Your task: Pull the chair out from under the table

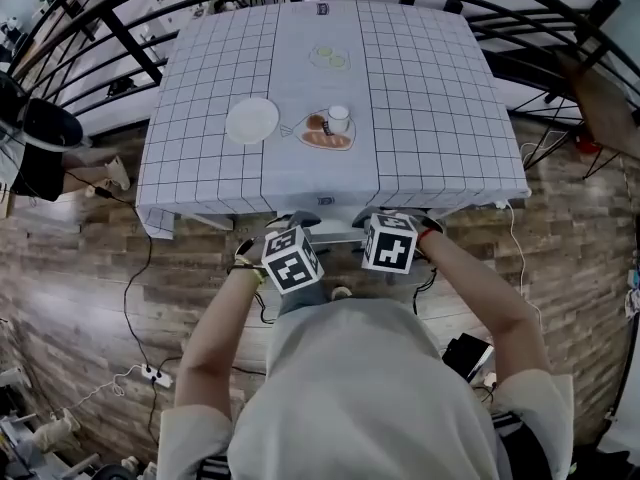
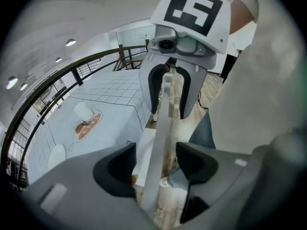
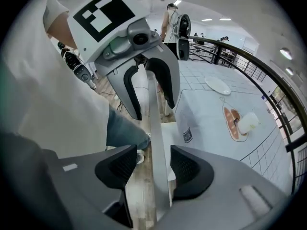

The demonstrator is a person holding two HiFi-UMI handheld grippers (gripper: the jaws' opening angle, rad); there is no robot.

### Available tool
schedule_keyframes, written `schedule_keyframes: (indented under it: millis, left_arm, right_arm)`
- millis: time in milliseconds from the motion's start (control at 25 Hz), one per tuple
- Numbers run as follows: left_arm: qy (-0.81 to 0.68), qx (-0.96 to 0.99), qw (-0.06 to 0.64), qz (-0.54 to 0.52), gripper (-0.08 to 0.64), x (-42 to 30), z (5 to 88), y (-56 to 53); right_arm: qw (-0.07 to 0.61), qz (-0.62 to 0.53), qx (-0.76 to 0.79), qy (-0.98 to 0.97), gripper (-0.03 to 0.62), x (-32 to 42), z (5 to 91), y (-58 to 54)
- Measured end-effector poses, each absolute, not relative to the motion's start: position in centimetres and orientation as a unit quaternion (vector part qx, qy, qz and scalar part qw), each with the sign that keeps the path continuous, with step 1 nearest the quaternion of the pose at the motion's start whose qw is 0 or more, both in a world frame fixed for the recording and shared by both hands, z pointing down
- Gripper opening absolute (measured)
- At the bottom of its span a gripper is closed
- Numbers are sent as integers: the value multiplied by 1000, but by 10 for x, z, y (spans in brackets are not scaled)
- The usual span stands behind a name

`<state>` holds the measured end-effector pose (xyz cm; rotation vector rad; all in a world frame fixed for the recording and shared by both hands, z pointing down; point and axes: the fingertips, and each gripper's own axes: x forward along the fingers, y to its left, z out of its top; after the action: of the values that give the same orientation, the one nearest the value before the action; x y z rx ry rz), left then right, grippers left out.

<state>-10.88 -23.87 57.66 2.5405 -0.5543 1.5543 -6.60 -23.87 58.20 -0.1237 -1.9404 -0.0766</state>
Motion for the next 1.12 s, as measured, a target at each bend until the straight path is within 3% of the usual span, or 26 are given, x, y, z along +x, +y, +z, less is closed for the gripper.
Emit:
schedule_keyframes:
  millis: [680, 760, 1120]
  left_arm:
    - [-102, 796, 26, 596, 251, -104, 626, -239]
    - [-104, 790, 22, 604, 205, -106, 630, -242]
    - [-86, 779, 34, 620, 170, -109, 639, -238]
  right_arm:
    - [612, -33, -75, -787, 213, -69, 629, -245]
    - [614, -32, -74, -785, 204, -69, 632, -245]
    - [614, -29, -79, -785, 177, -75, 639, -245]
